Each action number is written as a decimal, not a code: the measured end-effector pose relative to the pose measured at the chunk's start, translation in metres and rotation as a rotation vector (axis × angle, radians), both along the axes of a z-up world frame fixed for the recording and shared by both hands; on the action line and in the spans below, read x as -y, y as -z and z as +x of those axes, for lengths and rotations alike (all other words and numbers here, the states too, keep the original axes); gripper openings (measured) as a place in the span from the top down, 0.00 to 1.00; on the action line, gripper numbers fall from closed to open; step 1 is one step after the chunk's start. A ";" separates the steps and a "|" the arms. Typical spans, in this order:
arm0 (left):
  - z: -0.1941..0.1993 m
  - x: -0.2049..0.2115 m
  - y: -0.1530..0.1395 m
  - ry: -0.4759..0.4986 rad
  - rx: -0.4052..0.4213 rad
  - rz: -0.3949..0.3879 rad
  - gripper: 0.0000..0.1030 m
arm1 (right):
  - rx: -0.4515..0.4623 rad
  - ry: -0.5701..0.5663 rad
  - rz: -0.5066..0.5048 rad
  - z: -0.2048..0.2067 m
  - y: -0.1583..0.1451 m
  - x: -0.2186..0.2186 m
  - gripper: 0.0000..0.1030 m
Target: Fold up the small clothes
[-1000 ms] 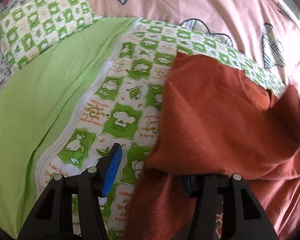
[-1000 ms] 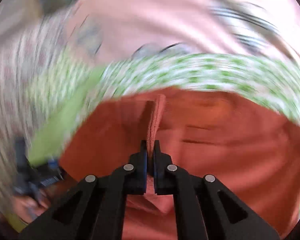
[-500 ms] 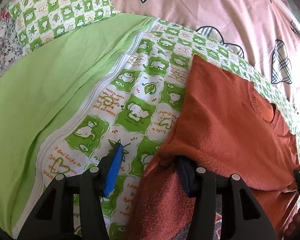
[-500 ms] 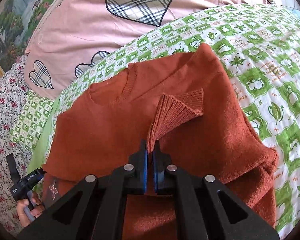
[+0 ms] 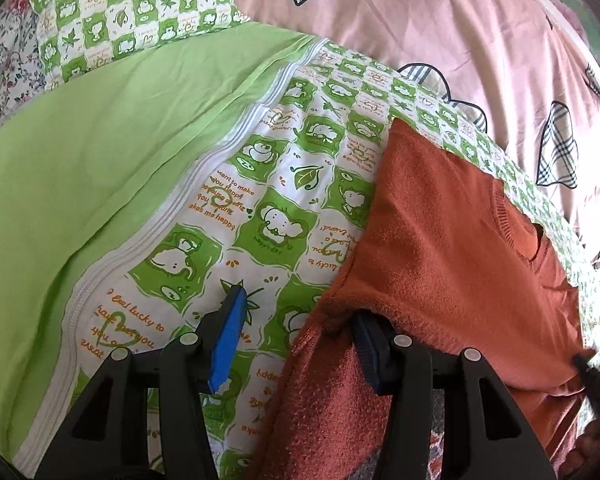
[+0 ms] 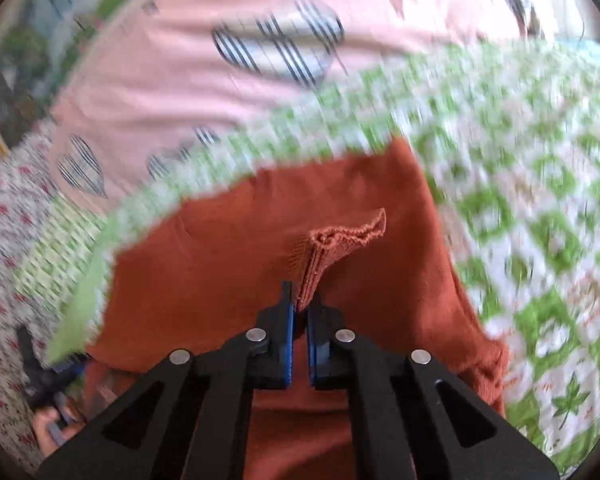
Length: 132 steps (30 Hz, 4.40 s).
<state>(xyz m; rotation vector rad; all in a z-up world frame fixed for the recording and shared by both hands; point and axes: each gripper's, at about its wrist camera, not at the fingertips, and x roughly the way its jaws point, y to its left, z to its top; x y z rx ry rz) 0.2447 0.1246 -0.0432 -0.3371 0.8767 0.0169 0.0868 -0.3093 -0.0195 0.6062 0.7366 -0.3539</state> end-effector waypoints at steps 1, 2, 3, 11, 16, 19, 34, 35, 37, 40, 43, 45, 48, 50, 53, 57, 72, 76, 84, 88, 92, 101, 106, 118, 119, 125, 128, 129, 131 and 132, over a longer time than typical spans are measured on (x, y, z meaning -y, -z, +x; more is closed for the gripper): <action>0.000 -0.001 0.000 0.002 -0.001 -0.007 0.49 | -0.015 0.018 0.020 -0.003 0.006 0.003 0.88; 0.000 -0.002 0.000 0.005 -0.003 -0.015 0.49 | -0.015 0.030 0.021 -0.007 0.006 0.004 0.84; -0.001 -0.003 -0.002 0.016 -0.009 -0.019 0.49 | -0.018 0.048 0.012 -0.013 0.005 0.005 0.83; -0.059 0.004 -0.025 0.182 0.008 0.047 0.50 | 0.077 -0.061 -0.028 -0.085 -0.037 -0.019 0.59; -0.122 0.001 -0.030 0.281 0.030 0.104 0.45 | 0.045 -0.135 -0.056 -0.128 -0.036 -0.040 0.57; -0.152 -0.006 -0.024 0.328 0.008 0.123 0.44 | 0.024 -0.158 -0.049 -0.161 -0.030 -0.049 0.57; -0.241 -0.030 0.006 0.443 -0.054 -0.084 0.57 | 0.029 -0.218 0.159 -0.264 0.014 -0.068 0.56; -0.241 -0.026 0.007 0.470 -0.065 -0.115 0.68 | 0.045 -0.238 0.165 -0.260 0.016 -0.073 0.55; -0.241 -0.019 0.009 0.488 -0.072 -0.110 0.71 | 0.063 -0.273 0.170 -0.254 0.017 -0.081 0.55; -0.244 -0.023 0.009 0.509 -0.083 -0.113 0.71 | 0.052 -0.325 0.154 -0.248 0.017 -0.090 0.55; -0.246 -0.033 0.012 0.520 -0.102 -0.167 0.72 | 0.067 -0.329 0.177 -0.256 0.019 -0.085 0.55; -0.247 -0.033 0.013 0.524 -0.095 -0.164 0.76 | 0.091 -0.324 0.214 -0.260 0.023 -0.080 0.56; -0.249 -0.024 0.013 0.544 -0.067 -0.102 0.93 | 0.088 -0.317 0.226 -0.259 0.030 -0.079 0.83; -0.253 -0.023 0.011 0.549 -0.047 -0.079 0.95 | 0.075 -0.308 0.224 -0.262 0.031 -0.078 0.94; -0.262 -0.029 0.007 0.538 -0.013 -0.078 0.96 | 0.068 -0.281 0.212 -0.281 0.028 -0.070 0.94; -0.265 -0.037 0.005 0.497 -0.001 -0.125 0.96 | 0.090 -0.290 0.243 -0.292 0.027 -0.070 0.94; -0.191 -0.043 -0.074 0.370 0.264 -0.276 0.97 | 0.392 -0.259 0.173 -0.227 -0.050 -0.033 0.94; -0.141 -0.031 -0.091 0.357 0.313 -0.260 0.97 | 0.415 -0.245 0.117 -0.190 -0.065 -0.011 0.94; -0.036 -0.005 -0.092 0.320 0.303 -0.219 0.98 | 0.365 -0.175 0.058 -0.105 -0.065 0.044 0.94; 0.005 0.015 -0.073 0.320 0.254 -0.172 0.98 | 0.286 -0.142 0.044 -0.069 -0.048 0.066 0.94; 0.036 0.018 -0.059 0.301 0.229 -0.179 0.98 | 0.280 -0.103 0.075 -0.052 -0.039 0.087 0.94; 0.078 0.013 -0.014 0.220 0.128 -0.164 0.97 | 0.155 -0.112 0.078 -0.012 -0.012 0.100 0.94; 0.081 0.012 -0.002 0.204 0.101 -0.164 0.96 | 0.117 -0.112 0.081 -0.010 -0.004 0.101 0.92; -0.027 0.080 -0.019 0.573 0.068 -0.129 0.88 | 0.178 -0.218 -0.063 -0.052 -0.040 0.023 0.75; -0.030 0.096 -0.015 0.609 0.050 -0.111 0.88 | 0.162 -0.255 -0.086 -0.047 -0.041 0.011 0.75; 0.002 0.153 0.006 0.708 -0.087 0.005 0.88 | -0.093 -0.556 -0.091 0.015 -0.002 -0.042 0.75; 0.033 0.148 -0.008 0.651 -0.065 0.050 0.88 | -0.141 -0.499 -0.114 0.035 0.008 -0.015 0.75; 0.046 0.145 -0.012 0.625 -0.062 0.063 0.88 | -0.135 -0.466 -0.123 0.038 0.006 -0.005 0.75; 0.073 0.134 -0.021 0.558 -0.038 0.044 0.88 | -0.089 -0.368 -0.149 0.044 -0.004 0.021 0.75; 0.085 0.130 -0.025 0.516 -0.021 0.052 0.86 | -0.054 -0.316 -0.159 0.045 -0.011 0.034 0.75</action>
